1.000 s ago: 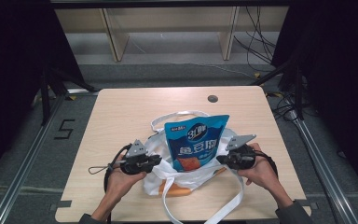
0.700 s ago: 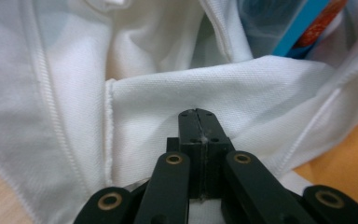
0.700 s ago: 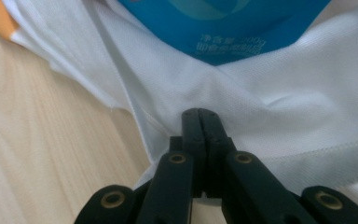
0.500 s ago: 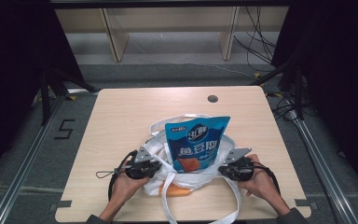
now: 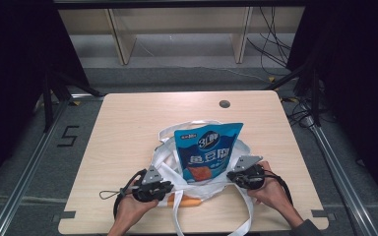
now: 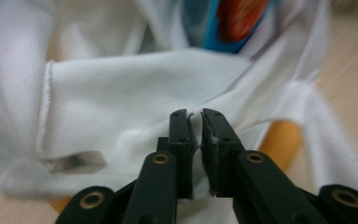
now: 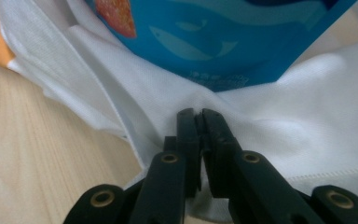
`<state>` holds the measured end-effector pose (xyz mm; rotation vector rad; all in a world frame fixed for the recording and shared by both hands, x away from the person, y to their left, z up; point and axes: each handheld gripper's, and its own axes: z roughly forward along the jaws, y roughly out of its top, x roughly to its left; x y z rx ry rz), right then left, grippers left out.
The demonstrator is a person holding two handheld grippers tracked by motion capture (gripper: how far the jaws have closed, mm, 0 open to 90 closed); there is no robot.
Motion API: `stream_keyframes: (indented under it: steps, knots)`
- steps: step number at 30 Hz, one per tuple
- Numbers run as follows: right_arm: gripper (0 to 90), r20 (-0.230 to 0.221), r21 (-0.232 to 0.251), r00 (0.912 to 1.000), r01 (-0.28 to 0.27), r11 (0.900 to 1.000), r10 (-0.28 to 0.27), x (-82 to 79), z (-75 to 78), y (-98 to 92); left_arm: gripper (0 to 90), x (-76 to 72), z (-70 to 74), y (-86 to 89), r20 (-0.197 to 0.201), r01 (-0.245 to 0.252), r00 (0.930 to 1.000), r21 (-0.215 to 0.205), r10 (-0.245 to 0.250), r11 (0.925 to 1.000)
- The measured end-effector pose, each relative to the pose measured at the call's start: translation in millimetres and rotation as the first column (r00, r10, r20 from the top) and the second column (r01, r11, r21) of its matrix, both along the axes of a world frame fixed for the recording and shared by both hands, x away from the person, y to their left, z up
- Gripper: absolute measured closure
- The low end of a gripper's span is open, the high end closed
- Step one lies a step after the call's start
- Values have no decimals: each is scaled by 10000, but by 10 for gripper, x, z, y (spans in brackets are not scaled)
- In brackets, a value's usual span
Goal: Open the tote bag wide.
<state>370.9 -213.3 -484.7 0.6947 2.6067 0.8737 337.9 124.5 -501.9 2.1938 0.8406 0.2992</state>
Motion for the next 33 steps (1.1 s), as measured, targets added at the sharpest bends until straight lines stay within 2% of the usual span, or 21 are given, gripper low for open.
stream_keyframes:
  steps: [1, 2, 5, 6, 7, 8, 10, 12, 13, 15, 16, 17, 18, 19, 20, 21, 23, 26, 29, 31, 33]
  knots:
    - [866, -51, 22, 10000, 78, 10000, -78, 4, -13, 0, 828, 34, -48, -11, -253, -157, 9996, -130, 154, 9998]
    - [867, -34, 30, 9999, 124, 9999, -124, 15, -29, -1, 833, 55, -45, -10, -325, -143, 9994, -184, 137, 9997]
    - [868, -294, 119, 9994, 205, 9997, -201, 35, -69, 4, 845, 72, -60, -3, -198, -151, 9997, -112, 149, 9998]
    - [869, -347, 151, 9992, 183, 9997, -178, 50, -79, 6, 851, 93, -61, 8, -38, -73, 10000, 76, 73, 9999]
    - [869, -539, 248, 9981, 310, 9992, -296, 54, -78, 15, 852, 96, -70, -2, -17, -265, 9996, -6, 265, 9996]
    - [869, -454, 229, 9986, 292, 9993, -282, 63, -82, 17, 852, 114, -70, -7, 187, -300, 9994, 288, 295, 9991]
    - [869, -207, 80, 9992, 334, 9994, -333, 77, -89, 31, 854, 158, -68, -13, 363, -314, 9989, 469, 297, 9984]
    - [869, -317, 96, 9987, 408, 9991, -405, 90, -88, 44, 854, 239, -70, 3, 524, -413, 9979, 570, 383, 9975]
    - [870, -330, 130, 9984, 457, 9989, -452, 104, -88, 48, 858, 279, -73, 3, 481, -575, 9974, 687, 542, 9960]
    - [870, -394, 198, 9982, 452, 9988, -443, 141, -88, 59, 891, 408, -75, -6, 704, -603, 9961, 1114, 526, 9919]
    - [872, -453, 290, 9975, 558, 9980, -544, 163, -90, 69, 890, 461, -76, -3, 719, -561, 9962, 1110, 483, 9922]
    - [873, -453, 304, 9974, 571, 9979, -557, 178, -91, 70, 891, 568, -83, 30, 696, -585, 9962, 879, 525, 9944]
    - [876, -424, 327, 9972, 629, 9975, -615, 205, -92, 71, 891, 631, -99, 32, 490, -856, 9953, 521, 831, 9950]
    - [877, -565, 348, 9958, 734, 9967, -713, 214, -91, 76, 891, 682, -101, 36, 476, -816, 9957, 454, 794, 9956]
    - [877, -430, 350, 9968, 695, 9970, -680, 243, -93, 72, 891, 752, -91, 43, 537, -701, 9963, 566, 670, 9959]
    - [878, -384, 356, 9964, 771, 9964, -757, 264, -96, 78, 891, 797, -98, 28, 342, -879, 9956, 343, 867, 9955]
    - [878, -333, 358, 9958, 860, 9956, -849, 303, -100, 83, 891, 883, -102, 22, 398, -862, 9956, 309, 850, 9958]
    - [878, -321, 284, 9946, 997, 9946, -988, 353, -97, 78, 891, 911, -99, 27, 364, -816, 9961, 304, 805, 9962]
    - [837, -430, 593, 9932, 1104, 9921, -1079, 361, -64, 50, 890, 907, -101, 28, 425, -815, 9959, 317, 801, 9962]
    - [776, -325, 804, 9946, 1010, 9916, -987, 354, 51, 14, 889, 912, -96, 22, 543, -776, 9957, 439, 752, 9960]
    - [775, -58, 1465, 9981, 623, 9872, -621, 333, 238, -53, 889, 911, -99, 32, 412, -761, 9963, 323, 748, 9966]
